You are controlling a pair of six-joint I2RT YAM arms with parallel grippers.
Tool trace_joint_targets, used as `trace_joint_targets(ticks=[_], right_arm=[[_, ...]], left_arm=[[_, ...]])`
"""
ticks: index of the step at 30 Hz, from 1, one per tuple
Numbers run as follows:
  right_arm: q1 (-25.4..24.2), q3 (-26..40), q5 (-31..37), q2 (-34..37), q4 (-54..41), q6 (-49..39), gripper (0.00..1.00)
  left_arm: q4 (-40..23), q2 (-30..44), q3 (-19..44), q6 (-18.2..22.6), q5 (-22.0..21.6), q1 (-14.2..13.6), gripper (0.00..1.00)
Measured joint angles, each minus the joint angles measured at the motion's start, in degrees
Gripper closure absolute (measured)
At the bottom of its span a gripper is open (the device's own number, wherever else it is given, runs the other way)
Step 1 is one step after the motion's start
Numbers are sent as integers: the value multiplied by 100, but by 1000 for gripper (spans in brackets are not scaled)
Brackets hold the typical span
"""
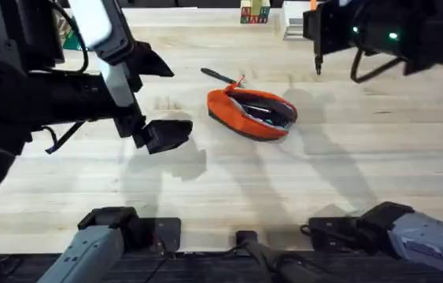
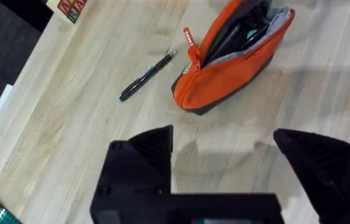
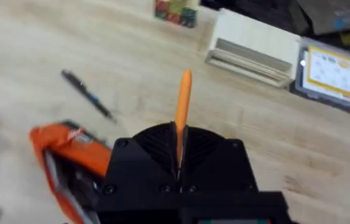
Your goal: Unzip the bag, pick up the pens from the table one at a time and place them inside, then zip the bag closed.
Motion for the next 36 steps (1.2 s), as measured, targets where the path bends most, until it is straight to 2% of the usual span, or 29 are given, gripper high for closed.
trace_joint_targets(ticks=[1,7,22,24,36], right_arm=[[54,0,-294,-203,-259,-454,970],[85,0,-818,-476,-817,-1365,970],[88,0,-2427,-508,-2294,-4099,970],[88,0,-2484,-492,-2365,-4209,970],[88,0,-2833,724,-2505,-4383,970]], left_arm=[[0,0,0,0,0,0,7],[0,0,0,0,0,0,7],[0,0,0,0,0,0,7],[0,0,0,0,0,0,7],[0,0,0,0,0,0,7]])
